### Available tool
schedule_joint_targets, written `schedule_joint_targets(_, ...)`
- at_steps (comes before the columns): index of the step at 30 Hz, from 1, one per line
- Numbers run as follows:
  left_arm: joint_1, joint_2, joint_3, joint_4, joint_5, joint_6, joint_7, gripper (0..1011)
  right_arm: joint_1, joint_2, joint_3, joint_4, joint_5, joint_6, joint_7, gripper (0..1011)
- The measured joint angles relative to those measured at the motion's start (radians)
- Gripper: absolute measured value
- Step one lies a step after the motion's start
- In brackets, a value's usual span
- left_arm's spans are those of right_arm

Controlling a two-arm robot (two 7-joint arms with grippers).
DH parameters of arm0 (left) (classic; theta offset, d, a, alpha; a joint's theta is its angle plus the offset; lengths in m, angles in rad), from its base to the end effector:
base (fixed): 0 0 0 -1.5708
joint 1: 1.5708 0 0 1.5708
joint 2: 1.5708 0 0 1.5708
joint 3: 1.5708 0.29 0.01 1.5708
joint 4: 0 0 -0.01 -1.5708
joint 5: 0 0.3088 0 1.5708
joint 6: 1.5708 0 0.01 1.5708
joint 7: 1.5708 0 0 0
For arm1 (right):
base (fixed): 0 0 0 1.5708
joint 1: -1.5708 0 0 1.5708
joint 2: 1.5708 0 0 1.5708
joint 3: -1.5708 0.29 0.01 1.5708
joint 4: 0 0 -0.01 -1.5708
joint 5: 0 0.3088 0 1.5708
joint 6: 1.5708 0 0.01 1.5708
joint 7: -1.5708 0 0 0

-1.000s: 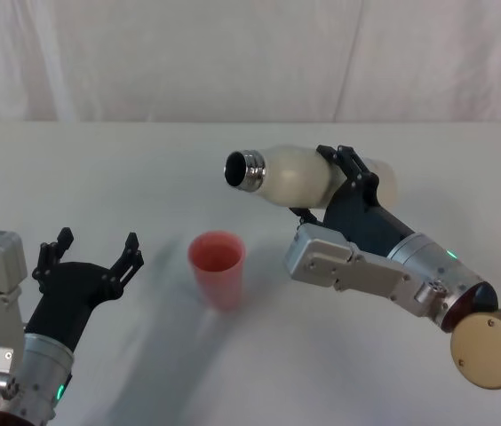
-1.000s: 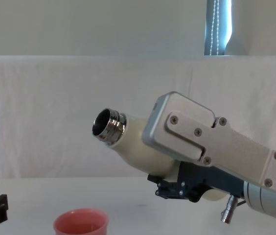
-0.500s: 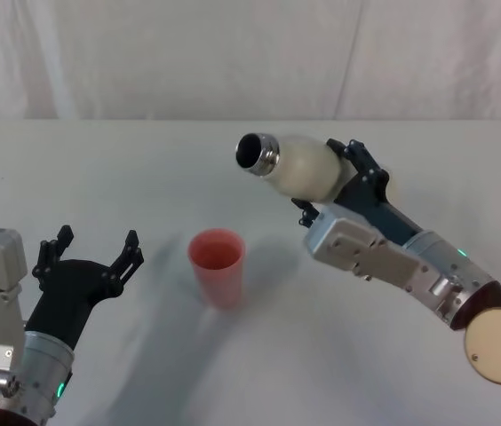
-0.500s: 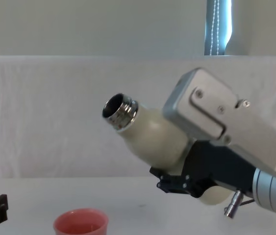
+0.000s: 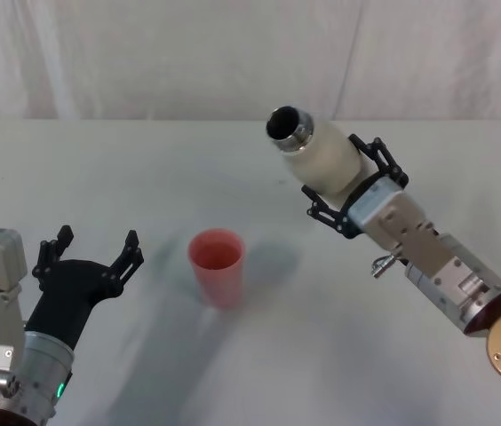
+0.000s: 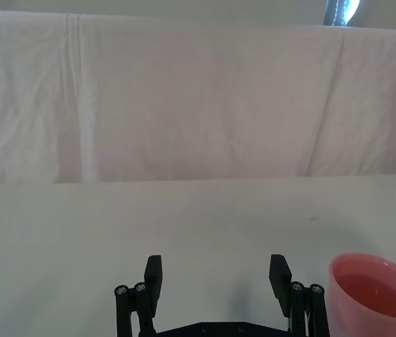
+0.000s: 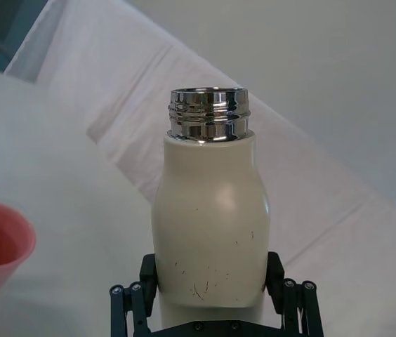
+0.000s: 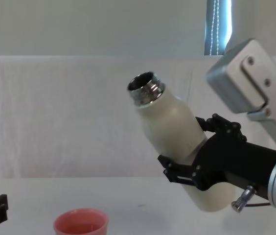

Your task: Grasp the thermos with one hand and pour water into the cup lid.

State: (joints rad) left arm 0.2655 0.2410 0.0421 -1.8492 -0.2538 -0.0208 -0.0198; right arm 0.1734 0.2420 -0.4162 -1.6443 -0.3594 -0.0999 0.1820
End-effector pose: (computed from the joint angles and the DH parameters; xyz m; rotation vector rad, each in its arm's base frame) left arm 0.2529 0.0376 -0.2853 -0.0380 0.0140 1.4461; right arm 0.3475 0.0632 -0.2432 -0.2344 -0.6783 -0.9343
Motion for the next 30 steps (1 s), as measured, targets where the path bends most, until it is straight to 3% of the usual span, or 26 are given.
schedule_joint_targets(11, 0.000, 0.000, 0.000, 0.000, 0.000, 0.000, 0.000, 1001, -0.033, -0.048, 0.067, 0.026, 0.183, -0.033, 0.019, 948)
schedule_joint_targets(30, 0.000, 0.000, 0.000, 0.000, 0.000, 0.000, 0.000, 1001, -0.054, -0.129, 0.168, 0.106, 0.395, -0.013, 0.009, 948)
